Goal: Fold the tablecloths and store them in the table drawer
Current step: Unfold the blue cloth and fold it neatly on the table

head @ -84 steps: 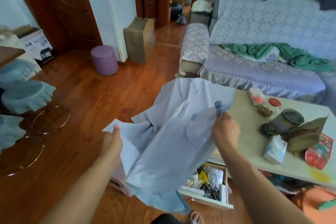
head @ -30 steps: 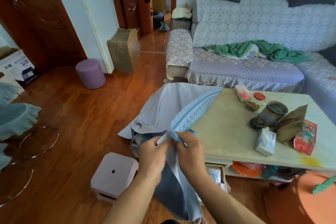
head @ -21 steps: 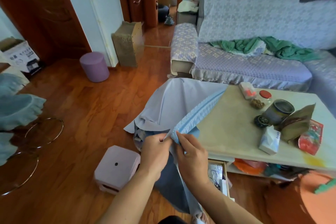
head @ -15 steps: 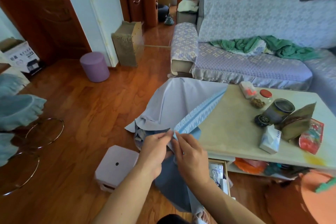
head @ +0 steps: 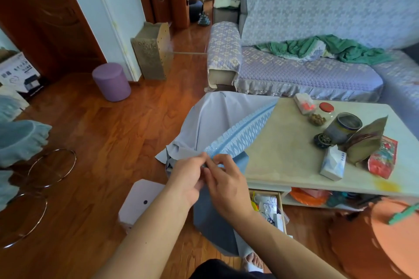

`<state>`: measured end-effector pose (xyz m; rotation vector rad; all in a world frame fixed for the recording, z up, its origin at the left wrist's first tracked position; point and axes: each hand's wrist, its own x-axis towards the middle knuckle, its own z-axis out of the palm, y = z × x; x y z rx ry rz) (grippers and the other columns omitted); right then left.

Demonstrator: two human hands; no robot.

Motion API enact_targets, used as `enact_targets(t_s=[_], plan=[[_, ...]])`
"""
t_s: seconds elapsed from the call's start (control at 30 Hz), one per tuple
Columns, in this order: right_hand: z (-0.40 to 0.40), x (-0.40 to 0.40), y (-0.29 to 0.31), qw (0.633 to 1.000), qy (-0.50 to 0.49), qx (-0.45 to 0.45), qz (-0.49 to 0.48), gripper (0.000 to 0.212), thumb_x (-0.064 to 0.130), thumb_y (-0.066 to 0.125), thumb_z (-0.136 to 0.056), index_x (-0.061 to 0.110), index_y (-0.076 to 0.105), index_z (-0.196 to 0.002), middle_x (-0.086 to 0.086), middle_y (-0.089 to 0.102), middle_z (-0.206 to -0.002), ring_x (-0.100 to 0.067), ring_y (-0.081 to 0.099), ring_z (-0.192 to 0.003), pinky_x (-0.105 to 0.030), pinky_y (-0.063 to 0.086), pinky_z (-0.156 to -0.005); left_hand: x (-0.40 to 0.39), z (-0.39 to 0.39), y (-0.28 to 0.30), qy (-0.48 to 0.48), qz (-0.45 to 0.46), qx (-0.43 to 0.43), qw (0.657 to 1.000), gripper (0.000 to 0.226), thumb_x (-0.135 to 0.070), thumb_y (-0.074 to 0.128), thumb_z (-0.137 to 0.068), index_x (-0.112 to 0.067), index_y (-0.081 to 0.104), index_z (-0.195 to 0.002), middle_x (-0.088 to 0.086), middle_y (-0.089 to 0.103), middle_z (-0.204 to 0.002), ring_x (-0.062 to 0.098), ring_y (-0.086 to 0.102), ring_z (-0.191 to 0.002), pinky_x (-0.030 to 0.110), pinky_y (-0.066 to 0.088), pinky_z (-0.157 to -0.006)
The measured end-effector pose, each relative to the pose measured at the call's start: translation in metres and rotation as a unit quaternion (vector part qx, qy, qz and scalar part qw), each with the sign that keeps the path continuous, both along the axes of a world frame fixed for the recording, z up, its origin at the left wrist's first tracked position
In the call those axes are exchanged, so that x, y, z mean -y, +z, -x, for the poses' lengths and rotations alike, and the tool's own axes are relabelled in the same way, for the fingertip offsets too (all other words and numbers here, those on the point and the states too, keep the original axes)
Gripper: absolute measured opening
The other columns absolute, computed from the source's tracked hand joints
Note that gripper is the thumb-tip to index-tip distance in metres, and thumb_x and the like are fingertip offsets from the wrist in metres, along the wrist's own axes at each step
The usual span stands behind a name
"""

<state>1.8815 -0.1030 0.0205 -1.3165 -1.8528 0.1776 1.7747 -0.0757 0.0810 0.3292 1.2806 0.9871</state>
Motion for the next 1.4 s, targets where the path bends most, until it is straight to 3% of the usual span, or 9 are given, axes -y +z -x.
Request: enact_targets(t_s=[0.17, 0.3, 0.53, 0.77, 0.83, 1.07, 1.13, 1.23, 1.4], plan=[[-0.020, 0.001, -0.003, 0.974, 0.031, -0.175, 0.142, 0.049, 0.033, 0.062, -0.096, 0.018, 0.053, -0.141, 0.009, 0.056, -0.124, -0.007, 0.057, -0.117, -0.024, 0.050, -0.097, -0.027, 0.009, 0.006, -0.136, -0.051, -0.194, 0.970, 0.008, -0.005, 0.064, -0.097, 0.000, 0.069, -0.101, 0.015, 0.074, -0.090, 0.022, 0.073, -0.075, 0.035, 0.061, -0.064], [-0.042, 0.023, -0.040, 0.950, 0.009, -0.123, 0.286, 0.064, 0.045, 0.058, -0.092, 0.032, 0.036, -0.150, 0.018, 0.052, -0.132, 0.004, 0.051, -0.121, -0.017, 0.041, -0.101, -0.056, 0.012, 0.021, -0.239, -0.101, -0.345, 0.902, 0.008, 0.000, 0.071, -0.090, 0.005, 0.068, -0.096, 0.014, 0.070, -0.087, 0.024, 0.070, -0.080, 0.041, 0.062, -0.076], [-0.062, 0.056, -0.110, 0.865, -0.026, -0.027, 0.500, 0.075, 0.022, 0.063, -0.087, 0.028, 0.031, -0.155, 0.006, 0.042, -0.153, -0.018, 0.040, -0.140, -0.041, 0.036, -0.115, -0.106, 0.017, 0.047, -0.224, -0.097, -0.346, 0.906, 0.021, 0.005, 0.069, -0.088, -0.001, 0.063, -0.107, 0.014, 0.068, -0.110, 0.027, 0.072, -0.092, 0.039, 0.063, -0.075], [-0.065, 0.066, -0.145, 0.829, -0.041, 0.028, 0.558, 0.022, 0.031, 0.064, -0.087, 0.026, 0.063, -0.109, 0.004, 0.068, -0.102, -0.015, 0.065, -0.092, -0.037, 0.058, -0.083, -0.126, 0.010, 0.066, -0.218, -0.132, -0.428, 0.867, 0.029, 0.004, 0.039, -0.100, 0.002, 0.055, -0.123, 0.024, 0.059, -0.121, 0.034, 0.068, -0.079, 0.048, 0.060, -0.064], [-0.064, 0.076, -0.161, 0.824, -0.059, 0.028, 0.563, 0.018, 0.032, 0.063, -0.087, 0.029, 0.063, -0.105, 0.006, 0.068, -0.097, -0.014, 0.065, -0.089, -0.037, 0.058, -0.082, -0.138, 0.009, 0.070, -0.188, -0.165, -0.405, 0.880, 0.014, 0.004, 0.042, -0.099, -0.002, 0.053, -0.104, 0.027, 0.061, -0.114, 0.025, 0.068, -0.060, 0.049, 0.062, -0.063], [-0.076, 0.083, -0.188, 0.832, -0.150, 0.043, 0.533, 0.019, 0.035, 0.061, -0.088, 0.021, 0.059, -0.076, 0.002, 0.067, -0.082, -0.014, 0.063, -0.074, -0.024, 0.047, -0.062, -0.166, 0.019, 0.099, 0.007, -0.216, -0.204, 0.955, 0.021, 0.004, 0.039, -0.100, -0.006, 0.053, -0.112, 0.012, 0.060, -0.105, 0.022, 0.067, -0.080, 0.026, 0.056, -0.047], [-0.087, 0.081, -0.171, 0.856, -0.267, -0.013, 0.443, 0.013, 0.023, 0.059, -0.089, 0.013, 0.066, -0.084, -0.008, 0.068, -0.082, -0.028, 0.067, -0.081, -0.031, 0.041, -0.062, -0.174, 0.022, 0.106, 0.039, -0.226, -0.192, 0.954, 0.021, 0.003, 0.038, -0.099, -0.009, 0.055, -0.104, 0.011, 0.061, -0.100, 0.021, 0.066, -0.078, 0.027, 0.057, -0.049], [-0.114, 0.075, -0.143, 0.790, -0.479, -0.175, 0.340, 0.007, 0.018, 0.051, -0.091, 0.021, 0.057, -0.089, -0.012, 0.054, -0.083, -0.035, 0.054, -0.081, -0.034, 0.038, -0.069, -0.187, 0.032, 0.108, 0.090, -0.234, -0.184, 0.950, 0.021, 0.005, 0.041, -0.097, -0.010, 0.056, -0.099, 0.010, 0.061, -0.094, 0.021, 0.066, -0.074, 0.035, 0.061, -0.056], [-0.149, 0.067, -0.151, 0.786, -0.424, -0.165, 0.418, 0.007, 0.021, 0.065, -0.081, 0.014, 0.065, -0.079, -0.008, 0.068, -0.082, -0.028, 0.057, -0.073, -0.031, 0.040, -0.060, -0.198, 0.044, 0.098, 0.136, -0.206, -0.135, 0.960, 0.022, 0.004, 0.044, -0.097, -0.008, 0.060, -0.088, 0.014, 0.065, -0.095, 0.025, 0.068, -0.078, 0.032, 0.060, -0.054]])
